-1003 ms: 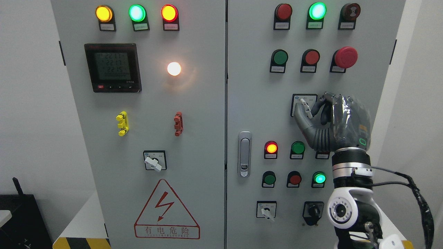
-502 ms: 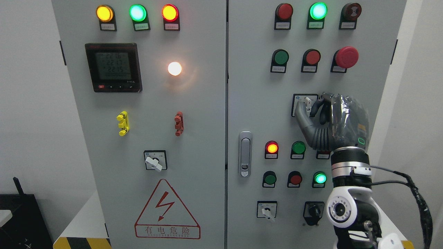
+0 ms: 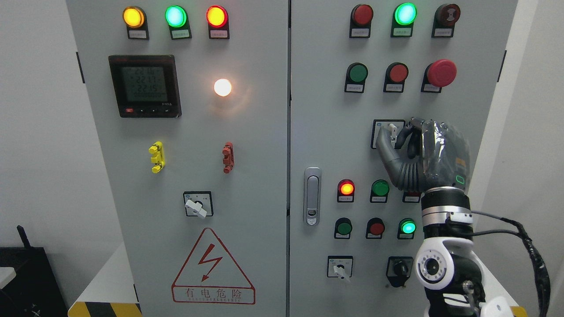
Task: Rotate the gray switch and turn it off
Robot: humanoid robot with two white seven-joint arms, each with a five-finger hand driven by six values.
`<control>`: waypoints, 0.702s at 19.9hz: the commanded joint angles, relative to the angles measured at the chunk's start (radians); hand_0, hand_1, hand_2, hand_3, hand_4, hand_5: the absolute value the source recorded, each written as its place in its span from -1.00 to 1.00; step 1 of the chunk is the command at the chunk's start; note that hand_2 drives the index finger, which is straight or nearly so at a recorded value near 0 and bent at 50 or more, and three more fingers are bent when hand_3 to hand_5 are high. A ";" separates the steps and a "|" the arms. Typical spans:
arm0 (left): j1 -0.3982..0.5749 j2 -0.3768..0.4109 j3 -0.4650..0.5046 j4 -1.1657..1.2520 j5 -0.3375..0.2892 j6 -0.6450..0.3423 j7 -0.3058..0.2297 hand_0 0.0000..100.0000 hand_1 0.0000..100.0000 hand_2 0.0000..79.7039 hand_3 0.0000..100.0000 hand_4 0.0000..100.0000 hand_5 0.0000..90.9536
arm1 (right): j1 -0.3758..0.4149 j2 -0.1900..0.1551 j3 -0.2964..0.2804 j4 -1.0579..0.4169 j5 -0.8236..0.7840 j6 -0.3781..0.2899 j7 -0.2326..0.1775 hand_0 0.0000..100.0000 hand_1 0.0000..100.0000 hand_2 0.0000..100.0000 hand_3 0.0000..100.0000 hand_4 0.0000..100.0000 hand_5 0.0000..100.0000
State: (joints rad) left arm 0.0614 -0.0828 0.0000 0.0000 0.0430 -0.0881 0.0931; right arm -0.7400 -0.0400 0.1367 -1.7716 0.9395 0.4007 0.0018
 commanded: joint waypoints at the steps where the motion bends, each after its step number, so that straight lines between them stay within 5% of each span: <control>1: 0.000 0.000 -0.002 0.014 0.000 0.001 0.000 -0.76 -0.22 -1.00 -1.00 -1.00 -1.00 | -0.002 0.000 -0.002 0.000 0.001 0.000 -0.003 0.07 -0.34 0.47 1.00 0.88 1.00; 14: 0.000 0.000 -0.002 0.014 0.000 0.001 -0.001 -0.76 -0.22 -1.00 -1.00 -1.00 -1.00 | 0.005 -0.003 -0.003 -0.014 -0.001 -0.003 -0.005 0.09 -0.32 0.48 1.00 0.89 1.00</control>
State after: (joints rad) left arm 0.0614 -0.0828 0.0000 0.0000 0.0430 -0.0881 0.0966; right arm -0.7384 -0.0404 0.1342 -1.7764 0.9391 0.3980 -0.0010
